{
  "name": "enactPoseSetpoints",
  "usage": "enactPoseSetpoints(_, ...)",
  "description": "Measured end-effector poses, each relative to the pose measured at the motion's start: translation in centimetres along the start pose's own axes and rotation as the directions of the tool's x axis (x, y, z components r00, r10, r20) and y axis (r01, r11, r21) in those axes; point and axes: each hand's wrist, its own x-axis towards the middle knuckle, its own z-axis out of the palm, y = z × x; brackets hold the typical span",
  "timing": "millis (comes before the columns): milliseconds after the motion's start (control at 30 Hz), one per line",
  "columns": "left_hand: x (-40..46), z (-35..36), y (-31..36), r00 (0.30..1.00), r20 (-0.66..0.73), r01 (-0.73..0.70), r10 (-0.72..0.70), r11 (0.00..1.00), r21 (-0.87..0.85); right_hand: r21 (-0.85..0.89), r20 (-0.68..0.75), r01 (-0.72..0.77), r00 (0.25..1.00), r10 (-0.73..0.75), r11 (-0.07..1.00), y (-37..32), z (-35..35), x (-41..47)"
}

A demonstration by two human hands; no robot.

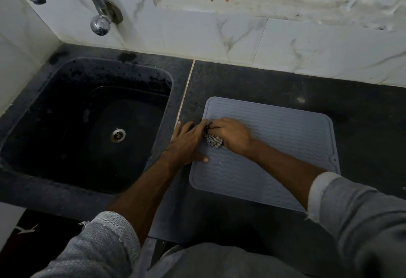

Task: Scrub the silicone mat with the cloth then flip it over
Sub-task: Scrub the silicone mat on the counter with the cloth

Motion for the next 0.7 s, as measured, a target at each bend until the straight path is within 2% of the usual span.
enactPoseSetpoints(133, -0.2, 0.0, -0.3, 1.000, 0.028, 0.012, -0.010, 0.998, -0.069, -0.075, 0.025, 0.025, 0.999, -0.023, 0.997, 2.4, 0.0, -3.3)
enactPoseSetpoints(233, -0.1, 0.0, -0.2, 0.999, 0.031, 0.015, -0.013, 0.998, -0.057, -0.102, 0.053, 0.034, 0.998, -0.029, 0.994, 3.0, -0.4, -3.9)
enactPoseSetpoints(433, 0.0, 0.3, -0.3, 1.000, 0.024, 0.011, -0.010, 0.999, -0.033, 0.029, -0.059, 0.055, 0.997, -0.054, 0.998, 0.5, -0.8, 0.3)
enactPoseSetpoints(533, 0.1, 0.6, -0.7, 1.000, 0.028, 0.014, -0.012, 0.999, -0.043, 0.004, -0.031, 0.068, 0.997, -0.068, 0.998, 0.2, -0.1, 0.5)
enactPoseSetpoints(700, 0.3, 1.0, -1.3, 0.999, 0.049, 0.013, -0.010, 0.998, -0.067, -0.065, 0.041, 0.070, 0.997, -0.068, 0.995, 3.3, -0.3, -3.1)
